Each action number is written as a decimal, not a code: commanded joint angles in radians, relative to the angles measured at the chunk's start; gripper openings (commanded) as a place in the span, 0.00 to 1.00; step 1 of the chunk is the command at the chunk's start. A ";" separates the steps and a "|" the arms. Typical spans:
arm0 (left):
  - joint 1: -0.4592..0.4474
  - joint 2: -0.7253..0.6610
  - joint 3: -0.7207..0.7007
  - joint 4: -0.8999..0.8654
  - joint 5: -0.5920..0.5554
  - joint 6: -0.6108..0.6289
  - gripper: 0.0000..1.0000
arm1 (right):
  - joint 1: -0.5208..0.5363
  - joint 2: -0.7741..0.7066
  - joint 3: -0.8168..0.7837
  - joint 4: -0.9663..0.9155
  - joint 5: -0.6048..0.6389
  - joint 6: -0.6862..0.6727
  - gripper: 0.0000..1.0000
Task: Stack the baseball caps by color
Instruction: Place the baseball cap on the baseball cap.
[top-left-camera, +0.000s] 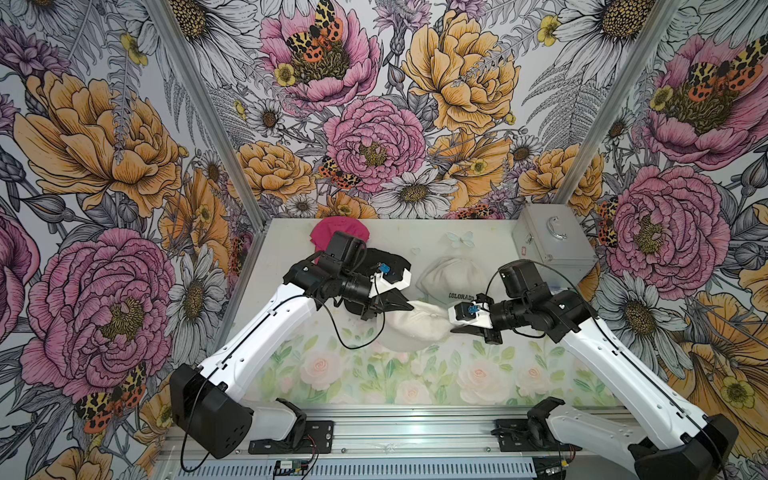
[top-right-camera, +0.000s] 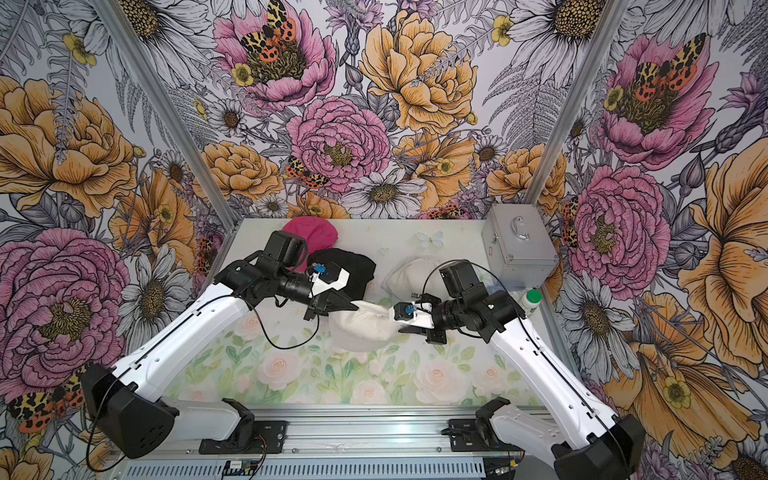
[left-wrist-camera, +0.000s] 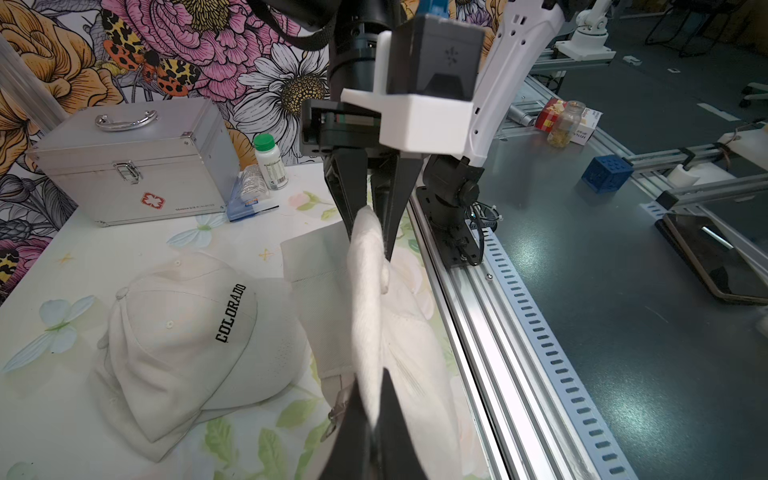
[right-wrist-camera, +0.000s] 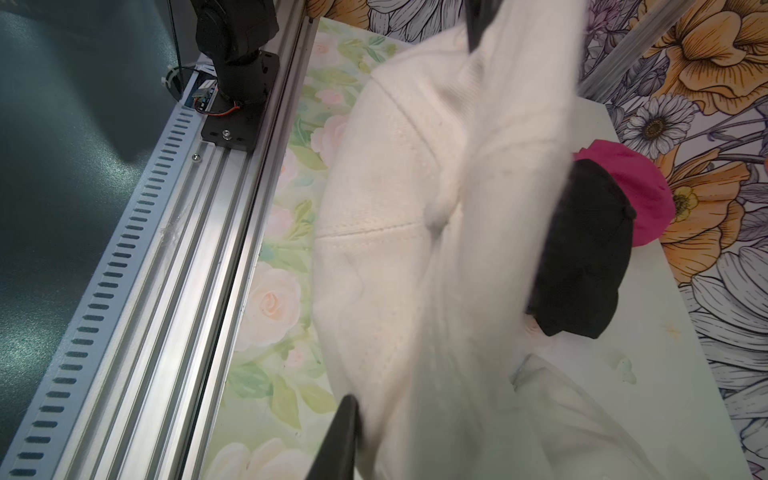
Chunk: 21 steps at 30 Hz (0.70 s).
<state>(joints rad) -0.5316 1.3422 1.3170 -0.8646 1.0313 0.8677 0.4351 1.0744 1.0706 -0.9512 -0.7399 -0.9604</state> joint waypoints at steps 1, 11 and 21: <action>0.005 -0.003 0.024 0.015 0.046 0.019 0.00 | -0.031 -0.001 -0.001 -0.005 -0.062 -0.015 0.07; -0.094 0.079 -0.042 0.544 -0.328 -0.415 0.00 | -0.144 0.105 0.144 -0.004 0.049 0.282 0.00; -0.119 0.243 -0.067 0.827 -0.350 -0.699 0.00 | -0.163 0.087 0.187 -0.039 0.362 0.691 0.00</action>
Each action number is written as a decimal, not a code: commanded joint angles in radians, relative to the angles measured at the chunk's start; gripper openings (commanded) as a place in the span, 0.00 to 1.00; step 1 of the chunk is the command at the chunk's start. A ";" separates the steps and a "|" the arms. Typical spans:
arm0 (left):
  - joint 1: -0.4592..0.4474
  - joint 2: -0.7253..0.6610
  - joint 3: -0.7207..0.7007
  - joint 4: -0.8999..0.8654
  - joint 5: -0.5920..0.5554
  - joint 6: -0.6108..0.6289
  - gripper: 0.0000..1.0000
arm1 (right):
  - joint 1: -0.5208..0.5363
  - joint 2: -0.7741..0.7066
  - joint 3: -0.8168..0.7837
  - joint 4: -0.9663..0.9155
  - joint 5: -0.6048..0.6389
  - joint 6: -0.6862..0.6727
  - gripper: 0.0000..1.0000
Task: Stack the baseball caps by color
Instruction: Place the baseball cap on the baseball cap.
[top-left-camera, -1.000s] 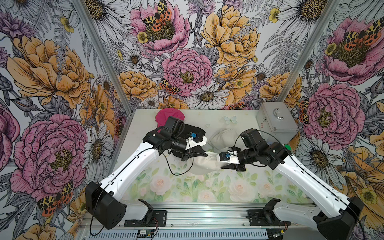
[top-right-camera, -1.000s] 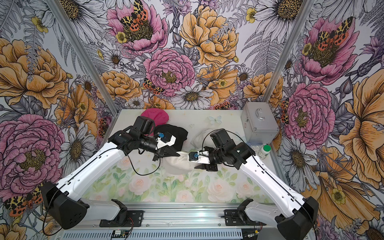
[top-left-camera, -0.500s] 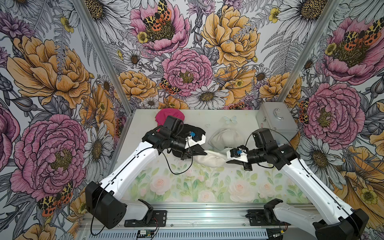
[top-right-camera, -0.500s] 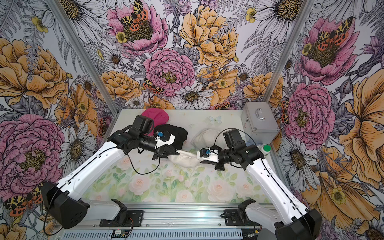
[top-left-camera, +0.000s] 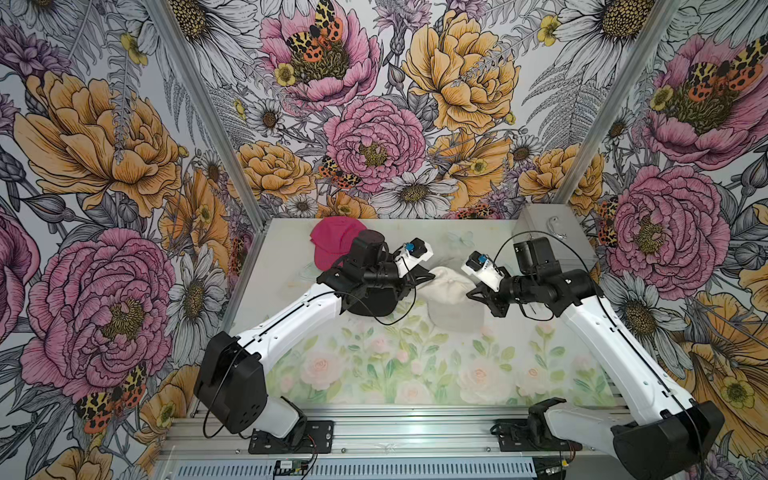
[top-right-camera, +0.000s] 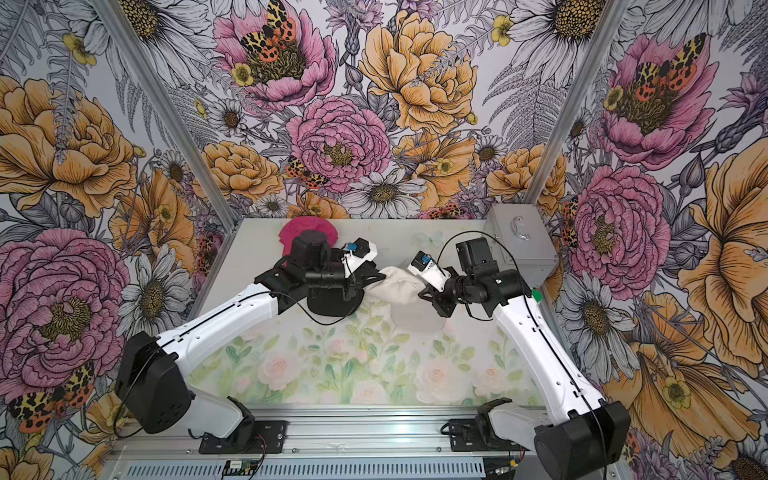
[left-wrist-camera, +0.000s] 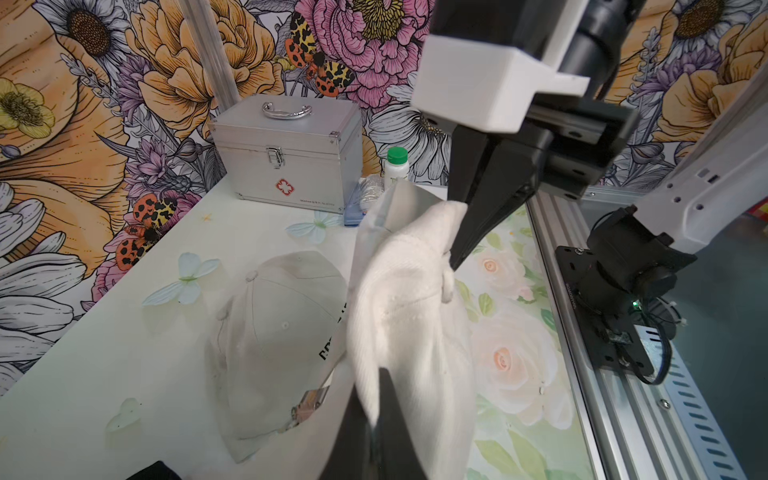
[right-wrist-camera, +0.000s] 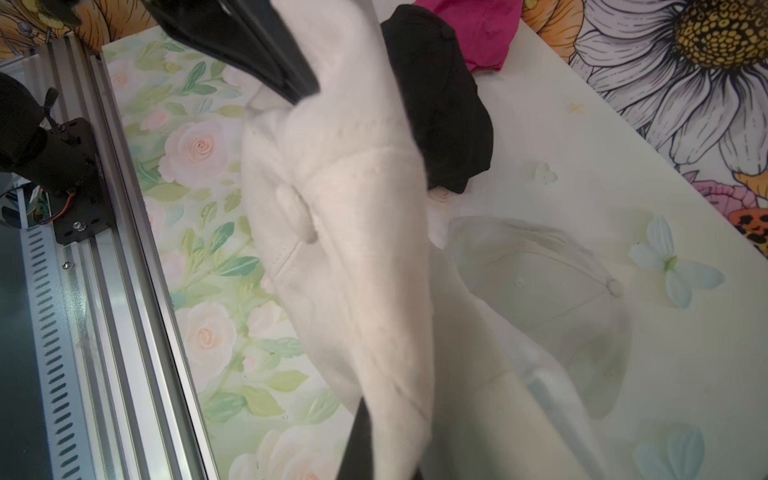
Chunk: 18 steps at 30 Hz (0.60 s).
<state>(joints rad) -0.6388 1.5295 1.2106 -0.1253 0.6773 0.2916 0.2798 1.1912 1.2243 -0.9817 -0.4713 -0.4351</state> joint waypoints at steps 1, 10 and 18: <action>-0.012 0.078 0.057 0.084 0.018 -0.146 0.00 | -0.008 -0.033 0.033 -0.021 0.112 0.186 0.00; 0.000 0.368 0.378 -0.161 0.177 -0.388 0.00 | -0.038 -0.125 0.020 -0.051 0.104 0.316 0.00; 0.004 0.400 0.392 -0.247 0.192 -0.447 0.00 | -0.047 -0.108 -0.047 -0.035 0.186 0.488 0.05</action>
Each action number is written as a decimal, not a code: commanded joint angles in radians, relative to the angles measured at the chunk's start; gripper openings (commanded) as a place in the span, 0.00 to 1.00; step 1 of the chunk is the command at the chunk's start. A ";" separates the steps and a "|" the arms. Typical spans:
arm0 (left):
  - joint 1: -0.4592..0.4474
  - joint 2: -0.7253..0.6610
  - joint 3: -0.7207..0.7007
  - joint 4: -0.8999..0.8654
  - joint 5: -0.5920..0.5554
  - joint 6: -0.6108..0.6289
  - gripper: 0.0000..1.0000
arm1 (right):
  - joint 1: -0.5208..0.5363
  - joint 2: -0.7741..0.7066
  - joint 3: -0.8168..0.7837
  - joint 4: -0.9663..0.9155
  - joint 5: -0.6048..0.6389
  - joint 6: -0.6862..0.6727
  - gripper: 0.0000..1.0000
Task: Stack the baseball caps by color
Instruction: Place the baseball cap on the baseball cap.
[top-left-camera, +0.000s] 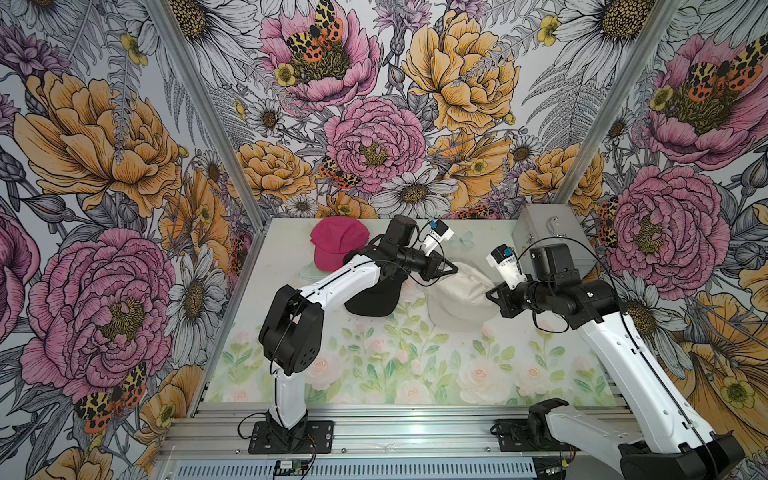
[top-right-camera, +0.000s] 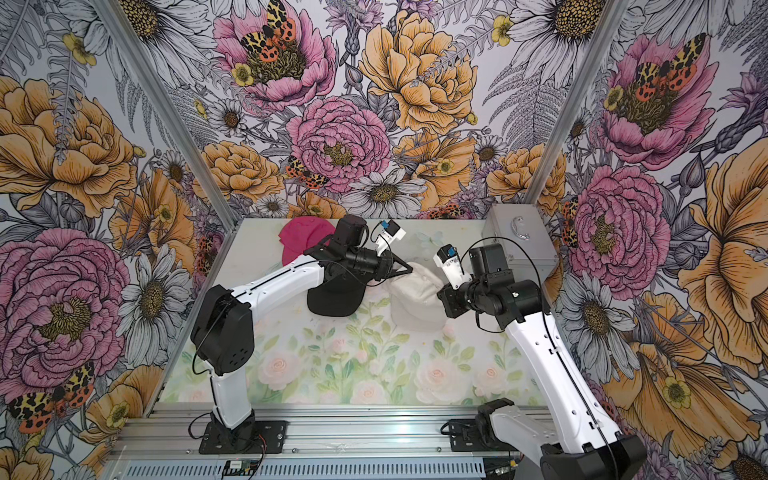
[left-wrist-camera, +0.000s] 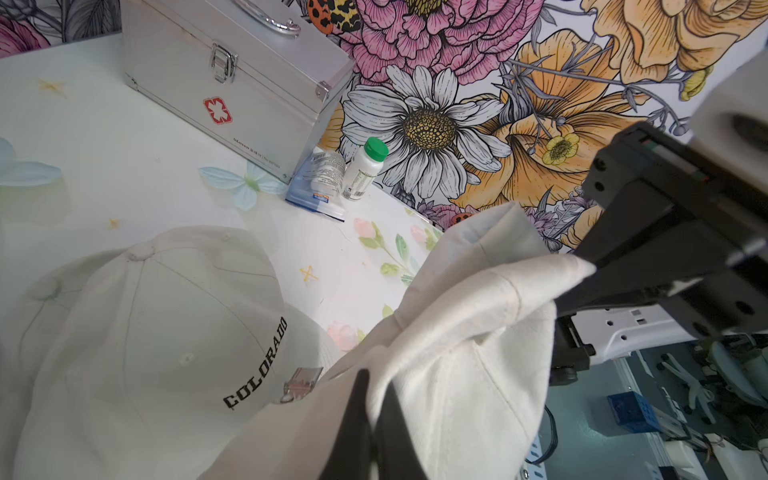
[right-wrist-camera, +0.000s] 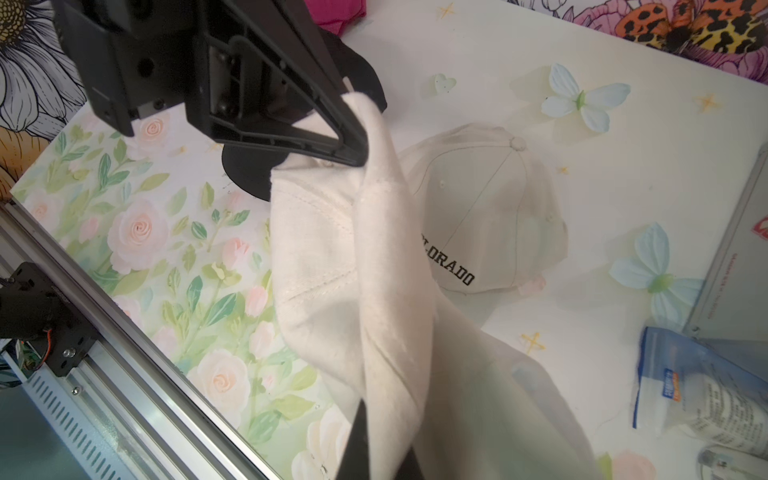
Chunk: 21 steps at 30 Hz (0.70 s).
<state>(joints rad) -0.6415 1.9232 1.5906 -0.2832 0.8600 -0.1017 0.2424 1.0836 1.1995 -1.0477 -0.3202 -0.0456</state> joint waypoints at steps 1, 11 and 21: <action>0.007 0.004 0.009 -0.095 0.001 -0.059 0.00 | -0.012 -0.005 -0.037 0.034 0.039 0.101 0.06; 0.003 0.153 0.135 -0.117 -0.102 -0.079 0.00 | -0.053 0.118 -0.116 0.248 0.109 0.157 0.17; 0.061 0.332 0.314 -0.152 -0.172 -0.079 0.00 | -0.071 0.401 0.015 0.326 0.256 0.138 0.20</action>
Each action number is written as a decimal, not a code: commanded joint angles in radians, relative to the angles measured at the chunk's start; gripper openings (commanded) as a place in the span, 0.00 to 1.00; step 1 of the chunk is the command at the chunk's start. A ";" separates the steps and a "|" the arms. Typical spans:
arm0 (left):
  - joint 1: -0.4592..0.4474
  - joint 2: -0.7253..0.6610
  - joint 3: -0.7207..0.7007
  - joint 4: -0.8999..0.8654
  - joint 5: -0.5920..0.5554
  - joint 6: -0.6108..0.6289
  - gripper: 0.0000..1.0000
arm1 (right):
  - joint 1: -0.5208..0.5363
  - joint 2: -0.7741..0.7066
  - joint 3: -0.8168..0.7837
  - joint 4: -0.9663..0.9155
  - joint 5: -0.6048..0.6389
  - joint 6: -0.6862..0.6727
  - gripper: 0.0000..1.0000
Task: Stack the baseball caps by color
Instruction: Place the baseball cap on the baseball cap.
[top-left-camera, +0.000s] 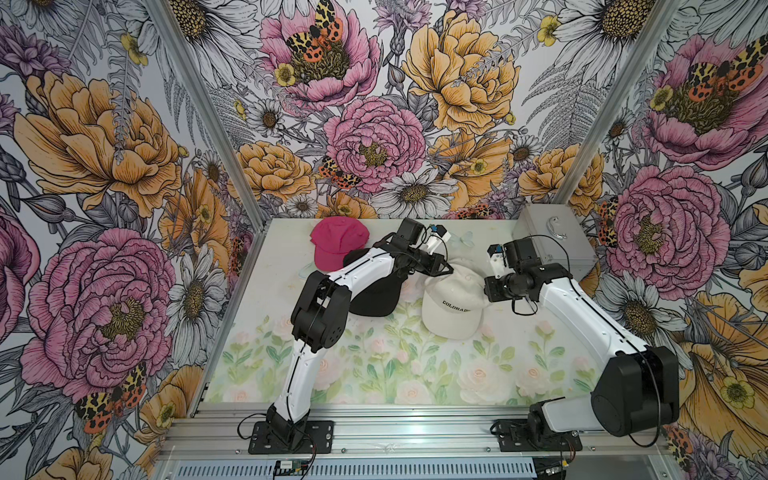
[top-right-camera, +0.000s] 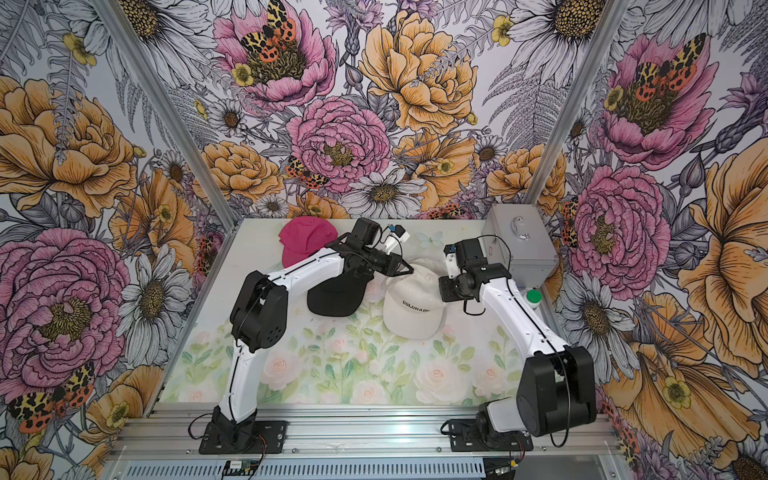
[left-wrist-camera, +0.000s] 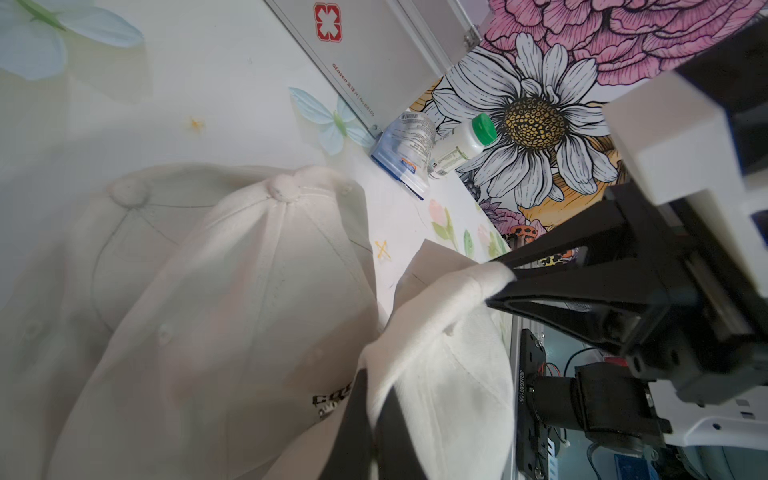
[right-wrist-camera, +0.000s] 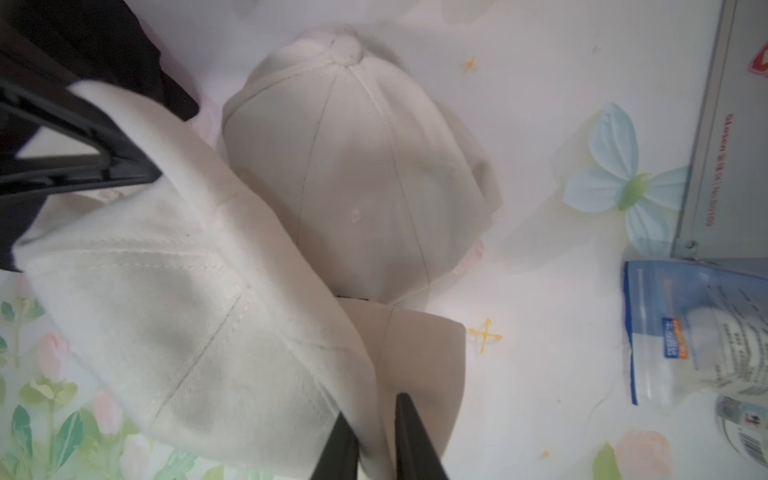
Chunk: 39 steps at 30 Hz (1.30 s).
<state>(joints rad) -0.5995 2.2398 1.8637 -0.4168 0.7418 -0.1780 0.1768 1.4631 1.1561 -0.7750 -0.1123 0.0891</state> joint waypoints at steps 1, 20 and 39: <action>0.020 0.024 0.051 -0.018 -0.055 -0.005 0.00 | -0.005 0.033 0.062 0.063 0.055 0.006 0.20; 0.019 0.114 0.131 -0.033 -0.086 -0.034 0.08 | -0.063 0.204 0.208 -0.058 0.033 -0.061 0.06; 0.018 0.139 0.221 -0.043 -0.231 -0.037 0.47 | -0.071 0.095 0.177 0.002 0.206 0.076 0.59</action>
<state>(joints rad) -0.5793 2.4031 2.0830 -0.4564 0.5842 -0.2165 0.1097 1.6424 1.3415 -0.8181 -0.0093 0.1116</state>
